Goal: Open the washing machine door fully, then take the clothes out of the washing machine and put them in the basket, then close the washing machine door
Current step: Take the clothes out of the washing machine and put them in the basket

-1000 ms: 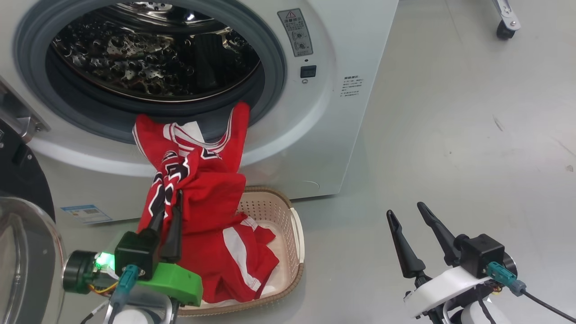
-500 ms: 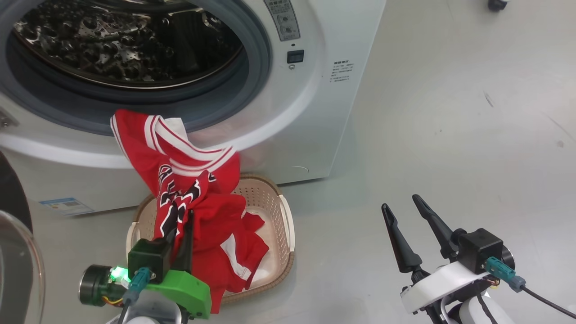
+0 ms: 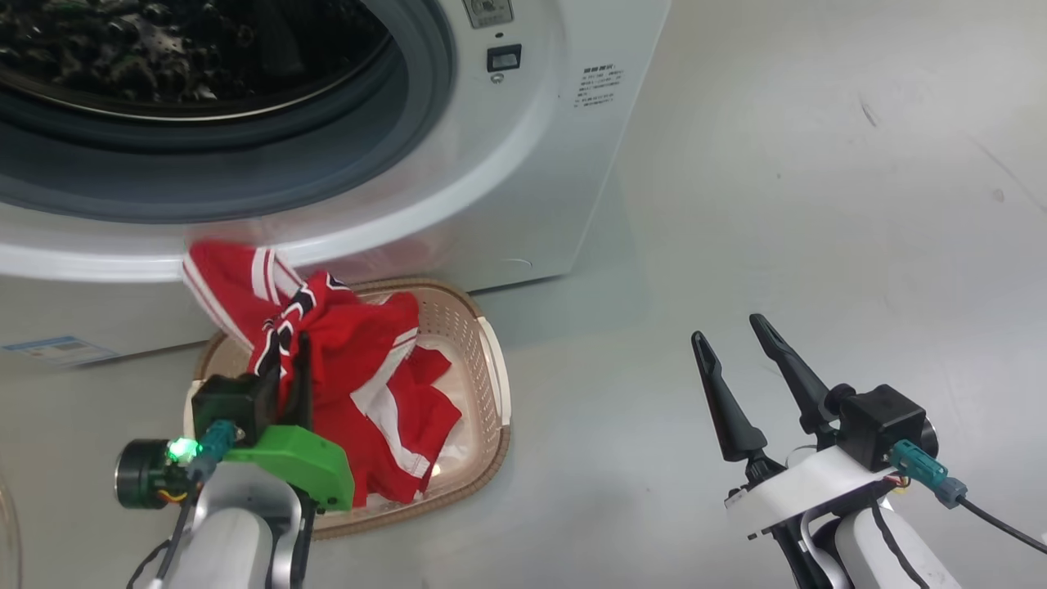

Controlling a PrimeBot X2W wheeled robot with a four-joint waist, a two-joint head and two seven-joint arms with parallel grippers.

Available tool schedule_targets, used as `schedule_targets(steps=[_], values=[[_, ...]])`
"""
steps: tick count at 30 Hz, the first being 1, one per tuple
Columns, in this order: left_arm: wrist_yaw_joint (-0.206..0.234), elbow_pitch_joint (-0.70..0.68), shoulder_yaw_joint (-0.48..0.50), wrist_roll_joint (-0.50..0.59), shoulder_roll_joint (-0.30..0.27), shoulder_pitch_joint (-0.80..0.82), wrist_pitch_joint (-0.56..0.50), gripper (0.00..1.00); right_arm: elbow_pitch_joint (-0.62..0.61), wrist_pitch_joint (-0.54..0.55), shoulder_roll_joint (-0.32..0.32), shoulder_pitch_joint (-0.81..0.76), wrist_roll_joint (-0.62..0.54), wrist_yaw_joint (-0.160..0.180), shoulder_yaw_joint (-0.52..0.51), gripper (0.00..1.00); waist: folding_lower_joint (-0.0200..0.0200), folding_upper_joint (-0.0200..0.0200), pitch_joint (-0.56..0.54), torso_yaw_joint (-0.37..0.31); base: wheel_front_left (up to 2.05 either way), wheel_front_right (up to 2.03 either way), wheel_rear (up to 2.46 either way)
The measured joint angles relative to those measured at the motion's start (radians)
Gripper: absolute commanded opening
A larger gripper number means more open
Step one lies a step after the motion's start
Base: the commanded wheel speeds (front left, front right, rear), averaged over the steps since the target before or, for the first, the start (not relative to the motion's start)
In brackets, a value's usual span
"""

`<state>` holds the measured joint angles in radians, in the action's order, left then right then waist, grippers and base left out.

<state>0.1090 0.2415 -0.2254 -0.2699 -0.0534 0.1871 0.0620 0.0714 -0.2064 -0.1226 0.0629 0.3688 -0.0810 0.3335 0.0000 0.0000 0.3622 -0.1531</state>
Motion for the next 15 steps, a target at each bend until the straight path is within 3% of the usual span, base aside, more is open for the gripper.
schedule_targets(steps=[12,13,14,15], values=[[0.000,0.230,0.041,-0.023,0.007,0.148,0.028,0.00,-0.012,-0.001,0.011,0.055,0.010,-0.006,-0.001,1.00,0.0000,0.0000,0.108,-0.045,0.00,0.00,0.00],[0.000,0.248,0.043,-0.024,0.007,0.158,0.029,0.10,-0.012,-0.002,0.012,0.061,0.011,-0.009,-0.001,1.00,0.0000,0.0000,0.117,-0.049,0.00,0.00,0.00],[0.000,0.266,0.047,-0.031,0.008,0.168,0.036,0.46,-0.012,-0.002,0.013,0.065,0.012,-0.010,-0.002,1.00,0.0000,0.0000,0.125,-0.052,0.00,0.00,0.00],[0.000,0.284,0.048,-0.037,0.008,0.180,0.038,0.67,-0.012,-0.002,0.013,0.069,0.015,-0.010,-0.004,1.00,0.0000,0.0000,0.133,-0.055,0.00,0.00,0.00]])
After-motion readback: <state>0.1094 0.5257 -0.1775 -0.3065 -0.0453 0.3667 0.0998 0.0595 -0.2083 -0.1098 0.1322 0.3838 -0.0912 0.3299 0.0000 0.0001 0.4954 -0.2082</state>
